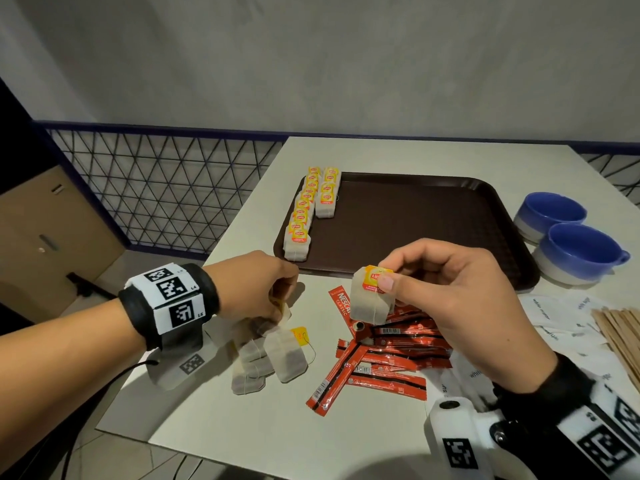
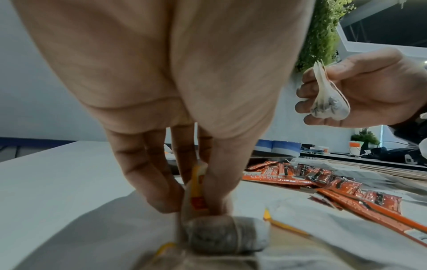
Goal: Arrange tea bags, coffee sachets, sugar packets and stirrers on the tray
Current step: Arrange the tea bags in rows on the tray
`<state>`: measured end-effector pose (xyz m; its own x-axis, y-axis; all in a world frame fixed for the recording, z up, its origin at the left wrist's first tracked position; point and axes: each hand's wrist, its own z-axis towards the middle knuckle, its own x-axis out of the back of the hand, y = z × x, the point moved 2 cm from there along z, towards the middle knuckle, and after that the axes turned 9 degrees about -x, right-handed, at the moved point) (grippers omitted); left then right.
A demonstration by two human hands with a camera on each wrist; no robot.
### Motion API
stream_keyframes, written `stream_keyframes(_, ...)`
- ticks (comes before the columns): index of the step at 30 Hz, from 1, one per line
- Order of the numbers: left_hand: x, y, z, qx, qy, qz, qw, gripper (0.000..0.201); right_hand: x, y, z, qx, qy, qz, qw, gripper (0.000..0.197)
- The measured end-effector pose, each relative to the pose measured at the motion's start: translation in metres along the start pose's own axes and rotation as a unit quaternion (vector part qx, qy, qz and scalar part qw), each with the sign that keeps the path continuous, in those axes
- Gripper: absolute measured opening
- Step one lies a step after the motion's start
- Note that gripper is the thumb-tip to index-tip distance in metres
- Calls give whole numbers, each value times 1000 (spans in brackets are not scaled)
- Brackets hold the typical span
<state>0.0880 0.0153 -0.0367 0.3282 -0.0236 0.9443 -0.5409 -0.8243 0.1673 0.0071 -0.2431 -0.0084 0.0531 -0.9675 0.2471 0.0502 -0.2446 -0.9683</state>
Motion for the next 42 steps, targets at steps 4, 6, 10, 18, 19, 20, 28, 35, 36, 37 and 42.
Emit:
stream_keyframes(4,10,-1,-10,-16,59,-51,997,36,-1,-2,0,1,-8,-2,1000,6)
stream_keyframes(6,19,0,-18,-33,107,-92,989,37,-2,-2,1,1,-13,-5,1000,6)
stream_keyframes(10,34,11,-34,-49,205,-203,956,22,-6,-6,1,4,-33,-14,999,7)
stream_keyframes(18,36,55,-48,-137,261,-345,891,16,-15,-12,-3,33,-69,-23,997,11)
stream_keyframes(19,35,59,-48,-146,267,-368,878,18,-15,-13,-3,34,-70,-25,997,12)
stream_keyframes(20,34,63,-48,-150,274,-390,866,21,-14,-13,-3,36,-69,-28,997,12)
stream_keyframes(28,37,69,-46,-145,308,-439,831,14,-7,-13,-4,61,-28,-21,998,13)
stream_keyframes(35,35,72,-47,-144,314,-432,833,14,-6,-11,-2,64,-1,18,998,20)
stream_keyframes(36,35,72,-47,-144,315,-430,834,15,-7,-11,-2,62,-1,20,998,21)
stream_keyframes(37,35,73,-47,-144,316,-428,834,15,-8,-10,-2,60,-1,22,998,23)
stream_keyframes(42,35,77,-50,-142,321,-443,825,15,-9,-11,-3,55,4,26,998,23)
